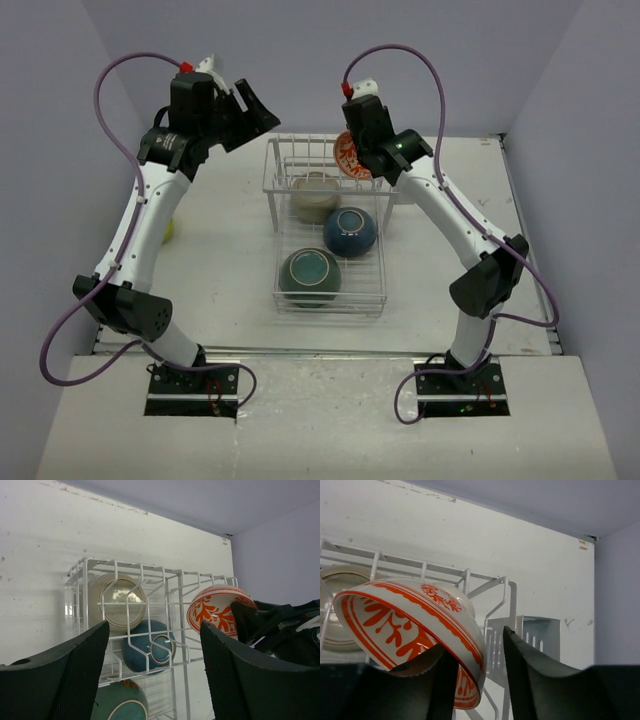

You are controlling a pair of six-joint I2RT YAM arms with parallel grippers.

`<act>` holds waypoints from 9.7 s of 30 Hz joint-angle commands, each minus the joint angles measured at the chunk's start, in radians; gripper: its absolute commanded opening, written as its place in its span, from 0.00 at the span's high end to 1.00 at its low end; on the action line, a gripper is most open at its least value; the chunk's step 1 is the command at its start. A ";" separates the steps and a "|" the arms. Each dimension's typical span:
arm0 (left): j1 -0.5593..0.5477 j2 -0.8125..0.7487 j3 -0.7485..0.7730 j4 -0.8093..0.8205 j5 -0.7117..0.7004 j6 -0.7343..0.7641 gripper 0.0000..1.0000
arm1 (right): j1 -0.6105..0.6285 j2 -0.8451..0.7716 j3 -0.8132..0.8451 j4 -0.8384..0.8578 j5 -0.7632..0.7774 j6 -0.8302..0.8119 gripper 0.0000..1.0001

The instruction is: Unload the bowls from the dish rack

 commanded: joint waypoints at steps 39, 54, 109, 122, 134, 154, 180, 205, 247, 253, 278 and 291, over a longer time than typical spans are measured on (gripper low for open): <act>0.036 -0.009 -0.104 0.128 0.072 -0.028 0.24 | 0.100 -0.011 -0.053 0.260 0.456 -0.161 1.00; 0.040 0.014 -0.109 0.146 0.082 -0.028 0.24 | 0.182 -0.143 -0.198 0.801 0.567 -0.564 1.00; 0.043 -0.188 -0.409 0.158 -0.051 0.150 0.23 | -0.890 -0.373 -0.842 0.069 -0.592 0.687 1.00; 0.046 -0.214 -0.454 0.155 -0.042 0.147 0.23 | -1.065 -0.257 -0.870 0.113 -0.661 0.661 1.00; 0.048 -0.234 -0.466 0.137 -0.057 0.138 0.23 | -1.075 -0.163 -0.877 0.139 -0.630 0.637 1.00; 0.048 -0.234 -0.492 0.169 -0.024 0.113 0.23 | -1.073 -0.280 -0.934 0.141 -0.589 0.583 0.57; 0.048 -0.385 -0.633 0.016 -0.180 0.127 0.30 | -0.584 -0.683 -0.658 -0.103 -0.652 0.575 0.34; -0.130 -0.613 -1.061 0.160 0.164 -0.074 1.00 | -0.055 -0.622 -1.021 0.201 -0.960 0.670 1.00; -0.260 -0.394 -0.969 0.158 0.058 -0.072 0.68 | -0.030 -0.558 -1.061 0.304 -1.040 0.696 0.43; -0.282 -0.359 -0.968 0.158 0.013 -0.080 0.67 | -0.030 -0.556 -1.055 0.297 -1.032 0.692 0.43; -0.284 -0.330 -0.971 0.032 -0.086 -0.083 1.00 | -0.030 -0.472 -1.034 0.319 -1.077 0.699 0.36; -0.285 -0.294 -0.968 -0.052 -0.148 -0.088 1.00 | -0.030 -0.464 -1.032 0.330 -1.080 0.707 0.33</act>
